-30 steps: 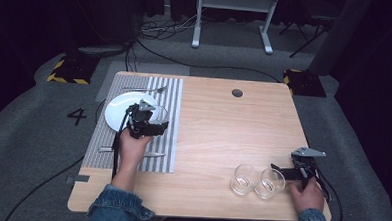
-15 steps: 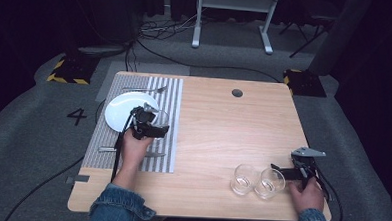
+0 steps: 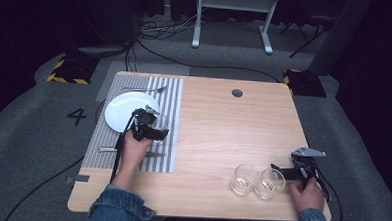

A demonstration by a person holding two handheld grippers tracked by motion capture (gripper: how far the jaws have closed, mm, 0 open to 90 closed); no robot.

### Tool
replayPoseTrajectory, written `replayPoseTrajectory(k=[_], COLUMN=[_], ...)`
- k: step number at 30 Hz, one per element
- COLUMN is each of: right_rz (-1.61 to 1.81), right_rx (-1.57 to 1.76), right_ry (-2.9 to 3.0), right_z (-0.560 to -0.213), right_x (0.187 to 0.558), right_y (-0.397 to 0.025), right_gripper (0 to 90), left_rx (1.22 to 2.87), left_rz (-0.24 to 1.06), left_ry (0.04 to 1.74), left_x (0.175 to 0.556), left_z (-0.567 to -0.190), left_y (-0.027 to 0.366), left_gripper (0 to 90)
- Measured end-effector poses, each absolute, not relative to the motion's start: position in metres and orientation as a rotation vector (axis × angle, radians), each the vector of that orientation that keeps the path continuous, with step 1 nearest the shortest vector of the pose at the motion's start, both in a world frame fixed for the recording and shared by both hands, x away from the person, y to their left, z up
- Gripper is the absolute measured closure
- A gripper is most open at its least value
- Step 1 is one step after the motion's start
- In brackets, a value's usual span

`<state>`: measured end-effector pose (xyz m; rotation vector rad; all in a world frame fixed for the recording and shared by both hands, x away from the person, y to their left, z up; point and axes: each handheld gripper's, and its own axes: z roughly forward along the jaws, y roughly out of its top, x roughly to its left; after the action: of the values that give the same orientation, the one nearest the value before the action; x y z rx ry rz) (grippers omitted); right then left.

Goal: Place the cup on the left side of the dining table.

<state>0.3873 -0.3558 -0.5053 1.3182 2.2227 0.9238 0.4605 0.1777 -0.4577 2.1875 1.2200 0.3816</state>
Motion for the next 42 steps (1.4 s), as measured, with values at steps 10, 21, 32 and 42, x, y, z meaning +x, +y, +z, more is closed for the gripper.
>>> replayPoseTrajectory(k=[10, 21, 32, 42], right_rz=[0.924, 0.924, 0.924, 0.924], right_rx=[1.319, 1.319, 1.319, 1.319], right_ry=[2.221, 2.221, 2.221, 2.221], right_z=[-0.505, -0.505, -0.505, -0.505], right_x=[0.387, 0.388, 0.388, 0.388], right_y=[-0.356, -0.356, -0.356, -0.356], right_gripper=[0.7, 0.6, 0.7, 0.7], left_rx=[2.158, 2.081, 2.066, 2.105], left_rz=[0.417, 0.481, 0.508, 0.544], left_ry=[1.197, 1.156, 1.11, 1.111], left_x=[0.443, 0.411, 0.378, 0.353], left_z=[-0.447, -0.43, -0.422, -0.42], left_y=[0.187, 0.207, 0.226, 0.236], left_gripper=[18.1, 16.8, 17.3, 17.7])
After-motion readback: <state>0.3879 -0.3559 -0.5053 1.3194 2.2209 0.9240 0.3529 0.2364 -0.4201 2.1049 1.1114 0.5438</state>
